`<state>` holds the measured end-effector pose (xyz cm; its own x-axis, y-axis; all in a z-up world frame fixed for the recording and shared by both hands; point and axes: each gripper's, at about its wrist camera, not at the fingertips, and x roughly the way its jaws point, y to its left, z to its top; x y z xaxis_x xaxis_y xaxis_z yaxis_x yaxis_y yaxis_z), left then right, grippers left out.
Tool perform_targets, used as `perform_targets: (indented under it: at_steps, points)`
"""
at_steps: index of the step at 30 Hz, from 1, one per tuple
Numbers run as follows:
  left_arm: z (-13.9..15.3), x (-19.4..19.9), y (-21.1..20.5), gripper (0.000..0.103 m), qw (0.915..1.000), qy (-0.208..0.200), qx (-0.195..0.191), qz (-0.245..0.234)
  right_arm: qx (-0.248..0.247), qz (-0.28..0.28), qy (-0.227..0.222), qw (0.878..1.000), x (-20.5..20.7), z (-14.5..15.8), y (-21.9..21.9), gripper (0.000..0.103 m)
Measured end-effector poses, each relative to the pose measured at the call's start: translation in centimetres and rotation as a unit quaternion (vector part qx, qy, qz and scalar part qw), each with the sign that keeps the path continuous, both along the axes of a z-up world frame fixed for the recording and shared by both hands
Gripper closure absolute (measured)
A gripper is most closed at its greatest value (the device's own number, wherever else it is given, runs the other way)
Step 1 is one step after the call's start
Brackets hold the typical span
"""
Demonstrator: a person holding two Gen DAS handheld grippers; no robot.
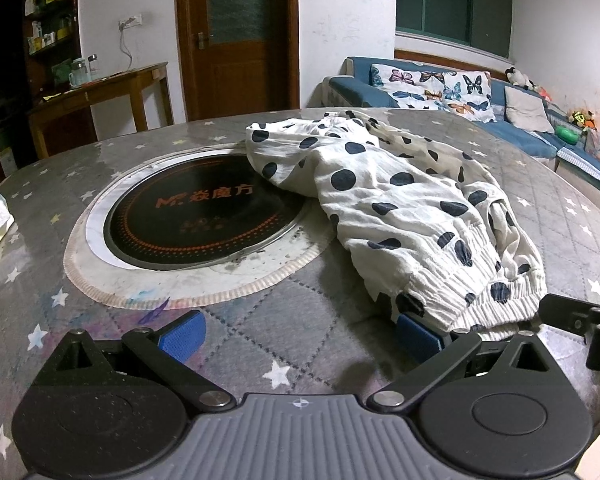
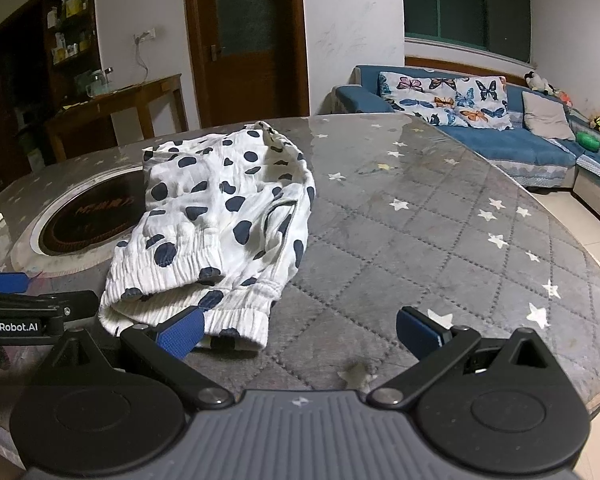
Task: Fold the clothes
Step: 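Move both grippers toward the crumpled polka-dot trousers on the table, then grasp the trouser waistband with the left gripper while the right gripper grasps it too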
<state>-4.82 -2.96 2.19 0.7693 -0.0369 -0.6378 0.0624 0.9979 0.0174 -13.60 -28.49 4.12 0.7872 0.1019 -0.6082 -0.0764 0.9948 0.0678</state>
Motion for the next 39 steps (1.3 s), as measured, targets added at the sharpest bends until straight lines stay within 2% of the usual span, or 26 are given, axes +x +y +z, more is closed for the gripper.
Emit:
perform_targets:
  at_steps: [25, 36, 39]
  points:
    - [1.2, 2.5, 0.1, 0.000, 1.0000, -0.005, -0.001, 0.001, 0.008, 0.024, 0.009, 1.000, 2.4, -0.1, 0.6, 0.000]
    - [3.5, 5.3, -2.2, 0.000, 0.9989, -0.022, -0.004, -0.042, 0.016, 0.019, 0.006, 1.000, 4.3, 0.2, -0.2, 0.000]
    - [4.4, 6.2, -3.7, 0.000, 0.9976, -0.031, -0.002, -0.062, 0.024, 0.017, 0.008, 1.000, 4.7, 0.2, -0.6, 0.004]
